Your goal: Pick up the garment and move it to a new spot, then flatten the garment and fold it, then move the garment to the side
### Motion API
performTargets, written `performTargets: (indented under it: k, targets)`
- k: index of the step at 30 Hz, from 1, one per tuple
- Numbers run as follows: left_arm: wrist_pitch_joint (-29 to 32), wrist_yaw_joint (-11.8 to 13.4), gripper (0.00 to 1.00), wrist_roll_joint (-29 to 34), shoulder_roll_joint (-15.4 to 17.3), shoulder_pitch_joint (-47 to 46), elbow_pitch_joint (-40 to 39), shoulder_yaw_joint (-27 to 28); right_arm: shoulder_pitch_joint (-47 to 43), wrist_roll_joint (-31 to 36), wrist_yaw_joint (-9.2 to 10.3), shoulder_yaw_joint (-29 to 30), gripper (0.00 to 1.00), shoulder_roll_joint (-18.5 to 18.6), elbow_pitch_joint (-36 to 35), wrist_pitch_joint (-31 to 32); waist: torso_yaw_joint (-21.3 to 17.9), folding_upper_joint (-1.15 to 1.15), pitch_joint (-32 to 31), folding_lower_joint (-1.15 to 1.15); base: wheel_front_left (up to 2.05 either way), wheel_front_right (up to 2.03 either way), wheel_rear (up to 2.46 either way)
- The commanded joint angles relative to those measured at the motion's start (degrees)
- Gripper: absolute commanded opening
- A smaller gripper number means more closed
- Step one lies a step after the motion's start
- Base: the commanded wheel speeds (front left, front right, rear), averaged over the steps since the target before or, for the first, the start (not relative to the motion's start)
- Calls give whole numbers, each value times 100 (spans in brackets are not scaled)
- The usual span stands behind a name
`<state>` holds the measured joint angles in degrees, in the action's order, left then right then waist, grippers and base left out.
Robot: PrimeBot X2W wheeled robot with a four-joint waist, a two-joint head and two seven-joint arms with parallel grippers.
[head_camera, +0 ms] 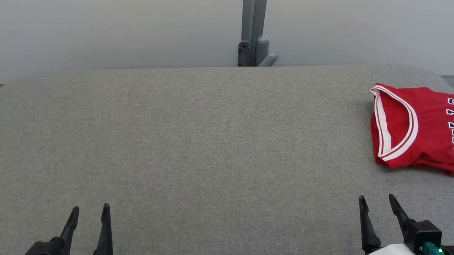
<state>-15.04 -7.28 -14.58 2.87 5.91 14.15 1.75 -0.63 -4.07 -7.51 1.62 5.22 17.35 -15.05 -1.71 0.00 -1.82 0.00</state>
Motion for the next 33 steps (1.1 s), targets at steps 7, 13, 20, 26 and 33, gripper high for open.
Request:
performTargets:
  k: [7,13,20,26,33]
  targets:
    - [-15,32,100,-41,7,81,-29,7,52,-48,6,-33,100,37,60,-16,6,0,-3,0,0,0,0]
    - [0,23,100,-18,-1,37,-14,-2,5,-27,0,-34,100,7,90,0,19,0,12,0,0,0,0]
    - [-1,20,100,-20,5,14,-14,18,34,9,0,-21,100,-8,76,-1,32,0,25,0,0,0,0]
    - [32,22,0,-20,-32,79,185,-9,-78,17,-2,-44,0,-70,264,10,38,0,31,0,0,0,0]
    - [215,19,0,-587,-38,-34,279,51,14,-613,-2,63,0,-105,367,239,44,0,38,0,0,0,0]
